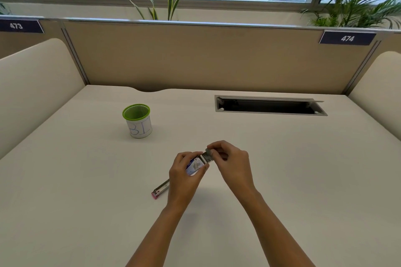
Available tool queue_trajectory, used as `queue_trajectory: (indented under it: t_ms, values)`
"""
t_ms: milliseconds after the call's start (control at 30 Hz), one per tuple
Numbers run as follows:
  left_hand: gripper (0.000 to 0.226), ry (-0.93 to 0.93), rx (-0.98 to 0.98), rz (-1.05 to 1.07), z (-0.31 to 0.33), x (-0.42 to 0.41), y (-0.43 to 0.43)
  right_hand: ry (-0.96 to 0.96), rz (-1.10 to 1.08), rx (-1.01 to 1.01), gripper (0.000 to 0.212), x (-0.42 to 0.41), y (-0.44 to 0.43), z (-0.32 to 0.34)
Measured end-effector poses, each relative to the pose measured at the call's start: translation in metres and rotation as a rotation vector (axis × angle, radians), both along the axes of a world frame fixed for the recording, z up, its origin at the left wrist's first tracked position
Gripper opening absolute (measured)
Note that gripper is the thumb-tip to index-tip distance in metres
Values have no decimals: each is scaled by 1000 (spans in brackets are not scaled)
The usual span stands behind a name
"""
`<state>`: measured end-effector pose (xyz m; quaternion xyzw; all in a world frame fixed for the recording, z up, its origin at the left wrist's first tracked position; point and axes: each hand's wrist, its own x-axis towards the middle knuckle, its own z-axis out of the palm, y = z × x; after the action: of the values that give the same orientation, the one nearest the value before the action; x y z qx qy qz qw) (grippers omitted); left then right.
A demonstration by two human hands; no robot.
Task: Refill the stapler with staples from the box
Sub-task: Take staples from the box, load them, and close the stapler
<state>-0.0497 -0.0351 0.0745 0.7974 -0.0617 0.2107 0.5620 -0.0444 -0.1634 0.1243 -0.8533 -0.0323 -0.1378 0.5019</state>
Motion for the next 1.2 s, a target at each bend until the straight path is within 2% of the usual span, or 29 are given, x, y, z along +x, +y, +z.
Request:
queue_trajectory:
  t_ms: [167,400,500,667,767,1200]
  values:
    - [40,-22,15,4,-2,0,0,9,14,-101,16,-1,3,-2]
    - [45,-43,-25,-10,1,0,-2,-112,-28,-252,14,-4,9,0]
    - [45,-48,-12,-9,0,-1,-1,-81,-17,-220,15,-4,10,0]
    - [36,-59,10,-2,0,0,0,-29,-45,-30,15,-4,6,1]
    - [34,-60,37,9,-2,0,-1,-14,-44,-11,17,-4,5,0]
    - [44,-101,85,43,0,-2,-1,-154,30,-333,15,-1,3,1]
